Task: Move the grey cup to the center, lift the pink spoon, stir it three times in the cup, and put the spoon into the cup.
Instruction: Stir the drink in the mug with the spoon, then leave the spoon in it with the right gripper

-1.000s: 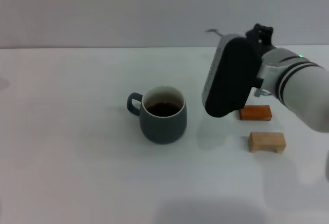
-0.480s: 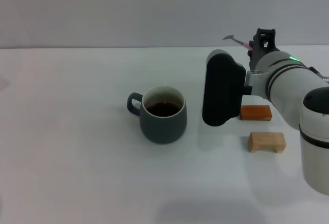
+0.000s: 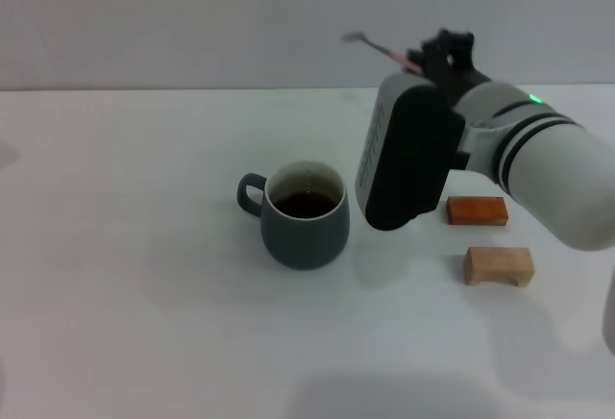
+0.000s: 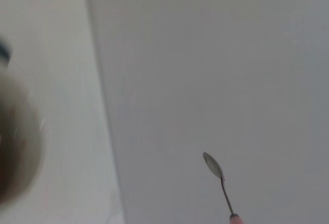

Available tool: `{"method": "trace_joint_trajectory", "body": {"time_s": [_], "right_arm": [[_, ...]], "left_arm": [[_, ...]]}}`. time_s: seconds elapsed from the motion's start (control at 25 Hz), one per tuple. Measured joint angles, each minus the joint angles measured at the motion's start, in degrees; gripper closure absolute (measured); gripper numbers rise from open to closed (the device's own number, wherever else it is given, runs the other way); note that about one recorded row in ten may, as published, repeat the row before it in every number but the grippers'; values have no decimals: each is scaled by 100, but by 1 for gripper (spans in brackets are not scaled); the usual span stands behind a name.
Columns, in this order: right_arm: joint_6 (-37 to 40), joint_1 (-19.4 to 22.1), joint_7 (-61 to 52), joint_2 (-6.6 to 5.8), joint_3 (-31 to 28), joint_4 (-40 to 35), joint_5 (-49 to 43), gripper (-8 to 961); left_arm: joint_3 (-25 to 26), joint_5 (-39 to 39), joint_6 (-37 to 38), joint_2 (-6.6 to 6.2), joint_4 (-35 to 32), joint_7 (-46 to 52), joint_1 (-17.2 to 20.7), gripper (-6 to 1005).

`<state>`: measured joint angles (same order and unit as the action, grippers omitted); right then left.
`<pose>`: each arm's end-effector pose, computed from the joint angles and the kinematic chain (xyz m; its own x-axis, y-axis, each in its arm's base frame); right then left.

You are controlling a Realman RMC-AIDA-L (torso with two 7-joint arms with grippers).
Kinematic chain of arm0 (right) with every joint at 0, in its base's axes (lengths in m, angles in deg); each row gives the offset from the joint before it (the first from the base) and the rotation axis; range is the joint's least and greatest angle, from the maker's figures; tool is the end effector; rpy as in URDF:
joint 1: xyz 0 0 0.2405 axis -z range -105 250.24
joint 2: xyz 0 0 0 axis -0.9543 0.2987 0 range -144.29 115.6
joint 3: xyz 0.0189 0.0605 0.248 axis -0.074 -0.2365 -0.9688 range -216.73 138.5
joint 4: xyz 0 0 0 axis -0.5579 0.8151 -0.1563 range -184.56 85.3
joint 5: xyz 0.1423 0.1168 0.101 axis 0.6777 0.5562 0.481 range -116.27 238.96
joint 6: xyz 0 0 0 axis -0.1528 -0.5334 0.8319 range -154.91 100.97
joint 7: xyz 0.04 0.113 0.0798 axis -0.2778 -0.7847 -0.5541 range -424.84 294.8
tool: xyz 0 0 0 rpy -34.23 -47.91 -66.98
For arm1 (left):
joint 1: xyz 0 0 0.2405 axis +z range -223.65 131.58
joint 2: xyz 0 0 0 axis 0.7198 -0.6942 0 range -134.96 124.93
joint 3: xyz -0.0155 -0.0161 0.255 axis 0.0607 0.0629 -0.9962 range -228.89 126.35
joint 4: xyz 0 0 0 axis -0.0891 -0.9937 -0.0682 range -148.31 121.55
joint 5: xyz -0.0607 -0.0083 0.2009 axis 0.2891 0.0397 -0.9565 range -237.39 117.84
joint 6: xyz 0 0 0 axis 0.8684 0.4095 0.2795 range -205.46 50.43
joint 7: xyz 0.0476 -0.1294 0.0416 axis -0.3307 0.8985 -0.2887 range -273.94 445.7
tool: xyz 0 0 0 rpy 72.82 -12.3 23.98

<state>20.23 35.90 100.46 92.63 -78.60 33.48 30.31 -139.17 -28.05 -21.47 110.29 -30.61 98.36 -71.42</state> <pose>0.1111 0.3692 -0.0556 0.8653 0.1396 0.4814 0.4936 -0.4036 -0.7703 -0.3605 0.3710 0.0882 0.5668 -0.1834 0.8032 0.8186 0.2350 -0.5240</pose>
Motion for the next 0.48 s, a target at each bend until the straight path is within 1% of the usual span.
{"method": "trace_joint_trajectory", "body": {"time_s": [0.08,0.12,0.16,0.28,0.32,0.36,0.48], "right_arm": [[-445,355,-2,160,-327,169,-408,827],[-814,611,-2,287,-592,323,-624,827],[-814,611,-2,287,-592,323,-624,827],[-1522,961,-12,382,-955,655,-697,827],[-1924,1129,-18,444,-1091,854,-663,827],[-1924,1129,-18,444,-1091,854,-663,827],[-2216,1290,-23,582,-1183,1097,-610,828]], "left_arm": [[1,0,-5,0,1,0,3,991],[0,-2,-11,0,1,0,3,991],[0,-2,-11,0,1,0,3,991],[4,-2,-33,-7,1,-20,3,991],[9,0,-37,-7,1,-23,1,990],[16,-1,-38,-7,1,-25,-1,990],[50,0,-44,-9,1,-26,-2,990]]}}
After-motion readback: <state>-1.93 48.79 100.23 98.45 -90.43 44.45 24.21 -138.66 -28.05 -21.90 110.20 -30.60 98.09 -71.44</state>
